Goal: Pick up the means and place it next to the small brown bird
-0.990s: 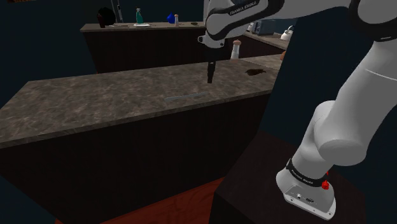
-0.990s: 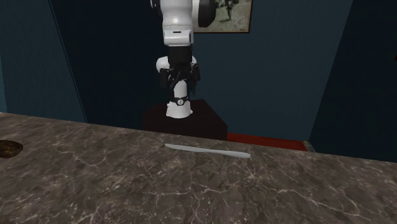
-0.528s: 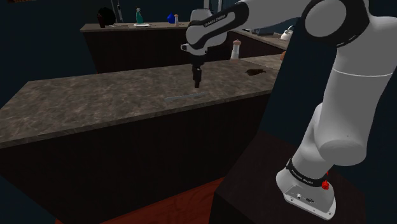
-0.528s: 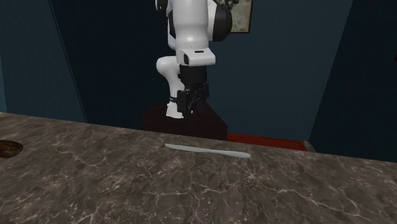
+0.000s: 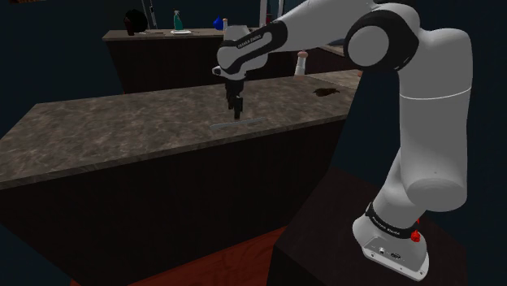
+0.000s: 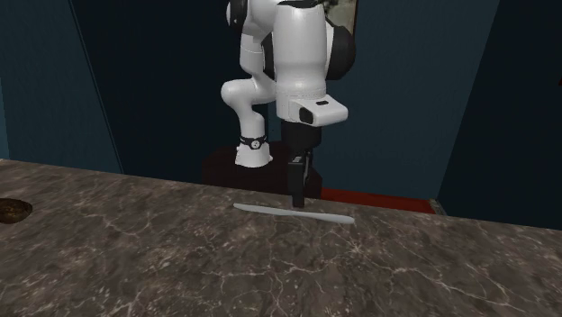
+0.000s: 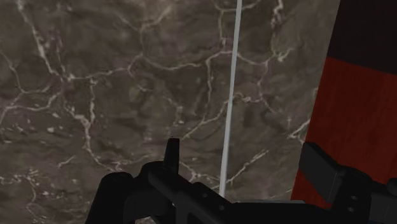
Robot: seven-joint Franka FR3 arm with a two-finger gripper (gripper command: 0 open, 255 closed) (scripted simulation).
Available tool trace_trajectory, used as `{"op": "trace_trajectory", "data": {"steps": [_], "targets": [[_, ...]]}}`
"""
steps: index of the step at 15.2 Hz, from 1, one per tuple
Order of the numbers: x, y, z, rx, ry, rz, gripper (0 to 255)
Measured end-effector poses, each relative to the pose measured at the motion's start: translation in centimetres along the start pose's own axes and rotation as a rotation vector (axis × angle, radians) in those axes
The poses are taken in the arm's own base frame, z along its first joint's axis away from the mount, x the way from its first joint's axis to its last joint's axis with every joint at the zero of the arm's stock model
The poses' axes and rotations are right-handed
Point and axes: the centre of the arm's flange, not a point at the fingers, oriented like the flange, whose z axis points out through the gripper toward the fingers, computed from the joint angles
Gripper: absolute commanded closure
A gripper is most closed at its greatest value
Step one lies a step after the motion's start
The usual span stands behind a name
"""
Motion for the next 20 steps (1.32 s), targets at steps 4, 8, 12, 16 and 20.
{"op": "trace_trajectory", "data": {"steps": [4, 8, 12, 16, 20], "targets": [[0.2, 0.0, 2.2, 0.000, 0.000, -0.006, 0], [0.1, 0.1, 3.4, 0.000, 0.000, -0.006, 0], [0.2, 0.1, 3.5, 0.000, 0.001, -0.006, 0], [0.2, 0.1, 3.5, 0.000, 0.001, -0.006, 255], [0.2, 0.1, 3.5, 0.000, 0.001, -0.006, 255]]}}
